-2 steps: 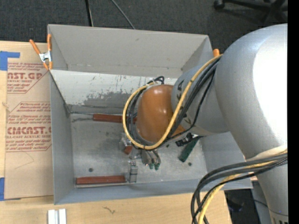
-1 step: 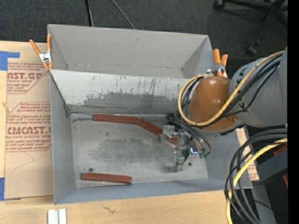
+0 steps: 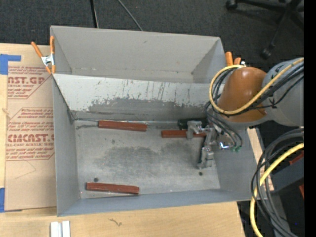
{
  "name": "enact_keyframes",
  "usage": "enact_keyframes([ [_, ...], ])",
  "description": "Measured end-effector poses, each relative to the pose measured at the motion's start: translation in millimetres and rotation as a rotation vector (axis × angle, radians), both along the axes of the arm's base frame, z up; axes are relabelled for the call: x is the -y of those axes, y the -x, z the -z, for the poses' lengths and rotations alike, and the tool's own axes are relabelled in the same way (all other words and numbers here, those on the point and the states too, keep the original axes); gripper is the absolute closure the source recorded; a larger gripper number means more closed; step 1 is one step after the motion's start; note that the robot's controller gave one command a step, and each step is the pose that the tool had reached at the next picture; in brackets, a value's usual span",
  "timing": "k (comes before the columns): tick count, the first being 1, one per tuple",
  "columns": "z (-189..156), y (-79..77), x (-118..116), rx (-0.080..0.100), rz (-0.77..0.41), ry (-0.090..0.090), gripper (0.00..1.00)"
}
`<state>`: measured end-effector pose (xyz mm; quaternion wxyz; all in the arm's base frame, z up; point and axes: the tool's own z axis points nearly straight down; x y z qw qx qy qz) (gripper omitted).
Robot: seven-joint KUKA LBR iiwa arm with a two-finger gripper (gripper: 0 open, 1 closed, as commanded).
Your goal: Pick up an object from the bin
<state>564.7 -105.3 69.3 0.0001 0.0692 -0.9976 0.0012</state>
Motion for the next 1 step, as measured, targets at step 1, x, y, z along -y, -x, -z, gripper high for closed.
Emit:
enact_keyframes([
  [1,-8.3,-22.2,38.4,-0.005,-0.005,-0.003,0.0],
])
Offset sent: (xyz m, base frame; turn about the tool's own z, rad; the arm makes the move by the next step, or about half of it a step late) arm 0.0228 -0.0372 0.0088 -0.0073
